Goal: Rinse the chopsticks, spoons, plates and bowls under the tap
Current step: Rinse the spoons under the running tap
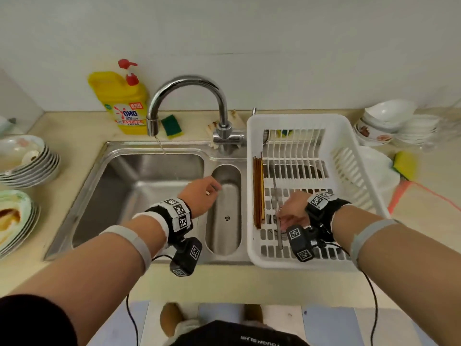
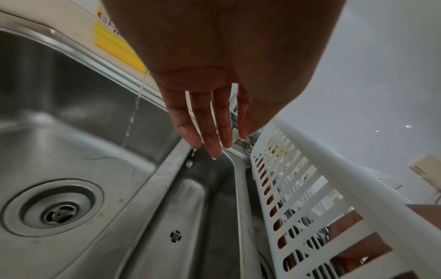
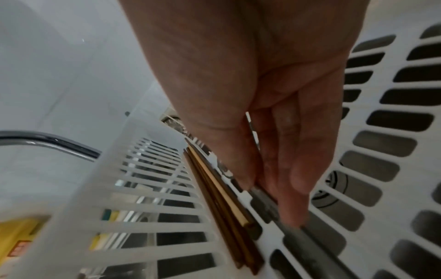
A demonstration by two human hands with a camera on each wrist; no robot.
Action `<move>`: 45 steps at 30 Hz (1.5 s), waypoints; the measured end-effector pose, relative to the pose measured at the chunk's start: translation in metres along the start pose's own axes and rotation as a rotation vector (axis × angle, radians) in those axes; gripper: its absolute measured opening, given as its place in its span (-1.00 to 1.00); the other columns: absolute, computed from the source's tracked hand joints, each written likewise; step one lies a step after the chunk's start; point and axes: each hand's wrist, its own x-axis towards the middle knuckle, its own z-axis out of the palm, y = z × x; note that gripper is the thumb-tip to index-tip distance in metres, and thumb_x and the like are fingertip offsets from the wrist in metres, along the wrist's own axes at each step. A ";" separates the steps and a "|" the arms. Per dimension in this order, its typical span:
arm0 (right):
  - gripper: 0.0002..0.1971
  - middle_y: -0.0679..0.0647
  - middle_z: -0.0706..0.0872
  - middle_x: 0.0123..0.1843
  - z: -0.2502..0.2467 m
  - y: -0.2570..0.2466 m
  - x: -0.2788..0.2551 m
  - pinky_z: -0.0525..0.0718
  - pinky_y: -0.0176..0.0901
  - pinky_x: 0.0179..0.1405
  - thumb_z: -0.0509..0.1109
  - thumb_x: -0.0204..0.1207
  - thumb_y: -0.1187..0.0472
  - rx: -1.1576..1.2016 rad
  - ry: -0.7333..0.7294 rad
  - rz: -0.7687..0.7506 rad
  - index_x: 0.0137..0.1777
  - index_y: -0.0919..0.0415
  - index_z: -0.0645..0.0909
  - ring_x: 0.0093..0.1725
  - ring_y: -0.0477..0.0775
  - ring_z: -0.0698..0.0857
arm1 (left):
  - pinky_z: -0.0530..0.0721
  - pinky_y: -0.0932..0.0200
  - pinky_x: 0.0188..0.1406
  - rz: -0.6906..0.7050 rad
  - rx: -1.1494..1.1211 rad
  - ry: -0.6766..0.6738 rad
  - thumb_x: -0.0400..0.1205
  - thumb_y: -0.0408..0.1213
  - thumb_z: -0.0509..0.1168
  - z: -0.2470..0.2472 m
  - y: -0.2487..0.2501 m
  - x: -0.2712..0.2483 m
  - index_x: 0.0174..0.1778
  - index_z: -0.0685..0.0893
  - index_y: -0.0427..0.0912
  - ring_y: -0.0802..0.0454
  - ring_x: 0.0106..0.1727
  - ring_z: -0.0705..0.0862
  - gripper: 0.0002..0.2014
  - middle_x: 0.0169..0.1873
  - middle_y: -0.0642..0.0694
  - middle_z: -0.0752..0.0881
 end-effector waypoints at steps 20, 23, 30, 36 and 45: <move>-0.58 0.07 0.89 0.03 0.008 0.009 0.029 0.71 0.16 0.38 0.56 0.42 -0.27 -0.467 -0.188 -0.002 0.01 0.07 0.87 0.17 0.19 0.84 | 0.67 0.07 0.19 -0.195 0.012 0.008 0.69 -0.20 0.33 0.021 -0.015 -0.022 -0.19 0.62 0.33 0.04 -0.01 0.76 -0.74 -0.02 0.11 0.76; -0.57 0.09 0.90 0.01 0.003 0.007 0.025 0.70 0.14 0.38 0.57 0.40 -0.27 -0.473 -0.195 -0.005 0.00 0.08 0.87 0.13 0.18 0.85 | 0.69 0.06 0.19 -0.177 -0.007 0.013 0.70 -0.21 0.33 0.019 -0.015 -0.021 -0.18 0.63 0.31 0.06 -0.03 0.75 -0.75 -0.03 0.12 0.76; -0.79 0.07 0.75 -0.33 -0.016 -0.045 -0.028 0.63 -0.34 -0.46 0.42 0.69 0.16 -0.350 -0.062 -0.203 -0.02 0.34 0.71 -0.43 -0.05 0.68 | 0.61 0.17 0.04 -0.108 -0.033 0.053 0.71 -0.26 0.33 -0.002 -0.012 -0.020 -0.10 0.68 0.17 0.05 -0.05 0.71 -0.82 -0.01 0.04 0.76; -0.80 -0.07 0.82 -0.25 0.004 -0.146 -0.088 0.78 -0.21 -0.17 0.34 0.70 0.16 -0.525 0.201 -0.798 -0.10 0.13 0.76 -0.25 -0.12 0.81 | 0.67 0.07 0.16 -0.083 0.117 0.156 0.70 -0.30 0.32 -0.050 -0.023 -0.034 0.08 0.75 -0.05 0.03 -0.04 0.66 -0.87 0.05 -0.01 0.71; -0.84 -0.16 0.72 -0.13 0.154 -0.279 -0.073 0.54 -0.18 -0.08 0.36 0.65 0.06 -1.023 0.087 -0.964 0.01 0.02 0.78 -0.03 -0.02 0.69 | 0.62 0.04 0.24 -0.214 0.255 0.268 0.69 -0.24 0.28 -0.161 -0.120 -0.077 0.13 0.73 -0.05 -0.10 0.11 0.67 -0.84 0.09 -0.04 0.57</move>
